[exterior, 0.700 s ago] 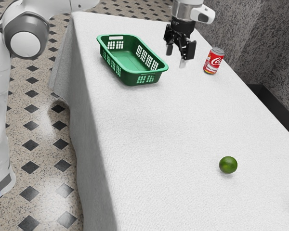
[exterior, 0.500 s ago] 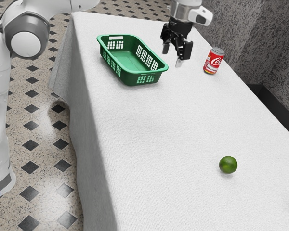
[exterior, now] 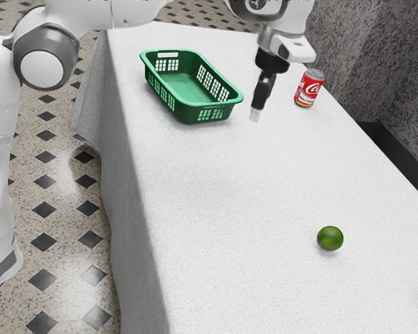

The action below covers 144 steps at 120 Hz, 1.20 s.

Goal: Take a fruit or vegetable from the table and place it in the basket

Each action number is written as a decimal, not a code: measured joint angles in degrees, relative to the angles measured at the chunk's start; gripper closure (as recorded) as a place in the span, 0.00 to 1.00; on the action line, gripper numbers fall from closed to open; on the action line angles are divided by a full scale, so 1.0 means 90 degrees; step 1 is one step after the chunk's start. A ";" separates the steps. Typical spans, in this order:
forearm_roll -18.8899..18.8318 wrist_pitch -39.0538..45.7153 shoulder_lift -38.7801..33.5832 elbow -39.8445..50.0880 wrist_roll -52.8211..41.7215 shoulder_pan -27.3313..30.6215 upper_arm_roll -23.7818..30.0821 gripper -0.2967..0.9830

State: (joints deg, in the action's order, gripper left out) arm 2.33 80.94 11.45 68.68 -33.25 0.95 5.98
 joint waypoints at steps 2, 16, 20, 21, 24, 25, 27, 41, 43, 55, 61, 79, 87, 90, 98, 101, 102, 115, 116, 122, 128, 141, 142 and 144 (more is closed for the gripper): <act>0.0003 0.0051 0.0057 0.0002 -0.0170 0.0001 0.0067 0.23; -0.0008 0.0451 0.0302 0.0016 -0.1282 -0.0090 0.0343 0.24; -0.0014 0.0592 0.0364 0.0016 -0.1565 -0.0105 0.0360 0.24; -0.0013 0.0628 0.0384 0.0016 -0.1633 -0.0107 0.0363 0.24; -0.0004 0.0732 0.0446 0.0015 -0.1831 -0.0106 0.0390 0.24; -0.0001 0.0764 0.0464 0.0016 -0.1893 -0.0108 0.0401 0.24; 0.0006 0.0825 0.0496 0.0014 -0.2014 -0.0117 0.0422 0.24; 0.0072 0.1184 0.0624 0.0002 -0.2705 -0.0371 0.0478 0.24; 0.0089 0.1221 0.0644 0.0004 -0.2785 -0.0402 0.0479 0.24; 0.0156 0.1405 0.0845 -0.0045 -0.3201 -0.0673 0.0481 0.24; 0.0174 0.1490 0.0920 -0.0055 -0.3376 -0.0762 0.0486 0.24; 0.0193 0.1869 0.1213 -0.0071 -0.3817 -0.0801 0.0477 0.24; 0.0189 0.2065 0.1433 -0.0212 -0.3981 -0.0802 0.0474 0.24; 0.0190 0.2125 0.1519 -0.0295 -0.4038 -0.0811 0.0478 0.24; 0.0201 0.2270 0.1689 -0.0461 -0.4178 -0.0881 0.0483 0.24; 0.0211 0.2327 0.1734 -0.0486 -0.4226 -0.0898 0.0485 0.24; 0.0214 0.2345 0.1749 -0.0493 -0.4242 -0.0902 0.0485 0.24; 0.0236 0.2561 0.1868 -0.0529 -0.4429 -0.0954 0.0487 0.24; 0.0237 0.2576 0.1875 -0.0529 -0.4442 -0.0956 0.0487 0.24; 0.0241 0.2674 0.1945 -0.0535 -0.4517 -0.0962 0.0485 0.24; 0.0240 0.2776 0.2045 -0.0565 -0.4586 -0.0956 0.0474 0.23; 0.0232 0.2983 0.2205 -0.0605 -0.4719 -0.0937 0.0435 0.23; 0.0232 0.2998 0.2217 -0.0607 -0.4729 -0.0936 0.0433 0.23; 0.0230 0.3037 0.2241 -0.0609 -0.4748 -0.0930 0.0429 0.23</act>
State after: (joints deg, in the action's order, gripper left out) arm 4.40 108.27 31.62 63.20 -75.98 -7.42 9.85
